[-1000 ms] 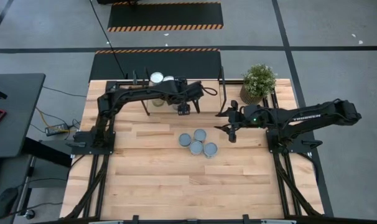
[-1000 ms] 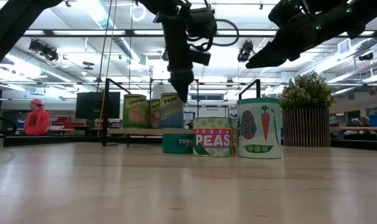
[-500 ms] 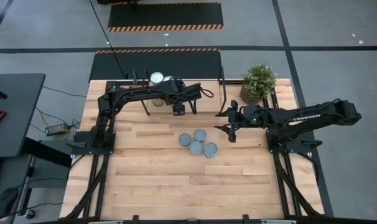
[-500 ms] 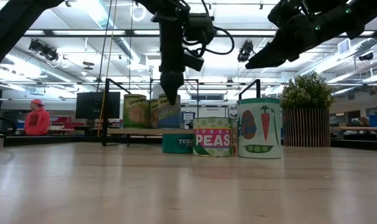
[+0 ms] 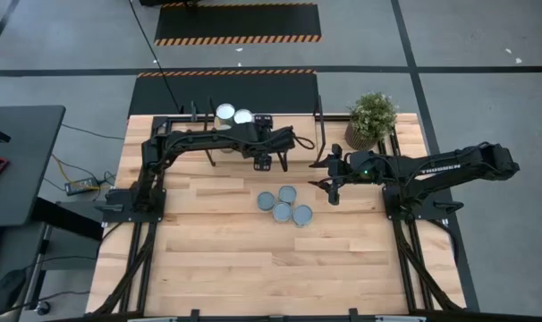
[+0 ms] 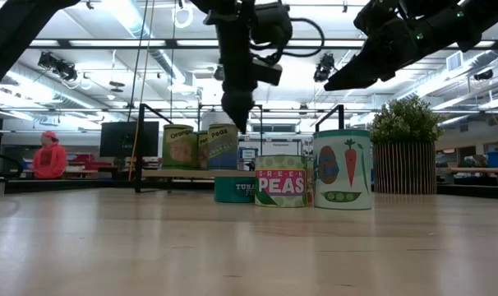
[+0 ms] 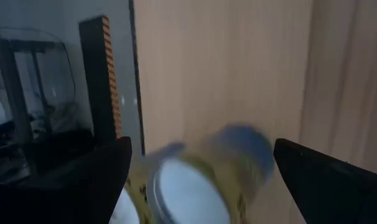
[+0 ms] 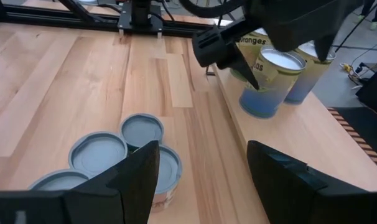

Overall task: Pick and place cans onto a shelf
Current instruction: Put the canned peas on the shelf

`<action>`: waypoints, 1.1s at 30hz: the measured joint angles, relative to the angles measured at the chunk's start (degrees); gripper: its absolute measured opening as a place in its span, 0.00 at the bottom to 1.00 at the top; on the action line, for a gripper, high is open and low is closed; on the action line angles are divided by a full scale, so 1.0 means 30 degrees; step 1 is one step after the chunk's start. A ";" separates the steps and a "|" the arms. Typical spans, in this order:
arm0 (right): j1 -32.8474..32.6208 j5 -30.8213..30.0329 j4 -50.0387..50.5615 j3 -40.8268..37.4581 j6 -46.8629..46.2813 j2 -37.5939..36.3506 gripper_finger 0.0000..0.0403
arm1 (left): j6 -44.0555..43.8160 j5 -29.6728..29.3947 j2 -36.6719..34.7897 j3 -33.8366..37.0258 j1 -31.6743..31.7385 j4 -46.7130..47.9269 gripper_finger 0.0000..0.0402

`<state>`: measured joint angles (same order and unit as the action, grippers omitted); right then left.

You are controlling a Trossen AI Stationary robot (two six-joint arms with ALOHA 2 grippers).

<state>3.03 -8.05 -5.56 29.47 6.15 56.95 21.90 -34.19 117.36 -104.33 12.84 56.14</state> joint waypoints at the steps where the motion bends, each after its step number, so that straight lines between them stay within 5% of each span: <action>1: 0.0000 0.0000 -0.0051 0.0000 0.0003 0.0000 0.62 | -0.0053 0.0155 0.0000 0.0000 0.0028 -0.0544 1.00; 11: -0.0022 0.0138 -0.0293 0.0007 0.0000 0.0015 0.62 | -0.0058 -0.1580 0.1197 0.0284 0.0356 -0.3937 1.00; 22: -0.0124 0.0219 -0.0405 0.0007 0.0007 0.0015 0.62 | -0.0591 -0.4200 0.2193 0.0284 0.0235 -0.3116 1.00; 33: -0.0219 0.0226 -0.0416 0.0007 0.0007 0.0017 0.62 | -0.2751 -0.4465 0.2193 0.0284 0.0372 0.0014 1.00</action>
<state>2.37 -7.38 -6.81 29.50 6.17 57.00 13.65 -47.58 123.94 -103.48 13.96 56.18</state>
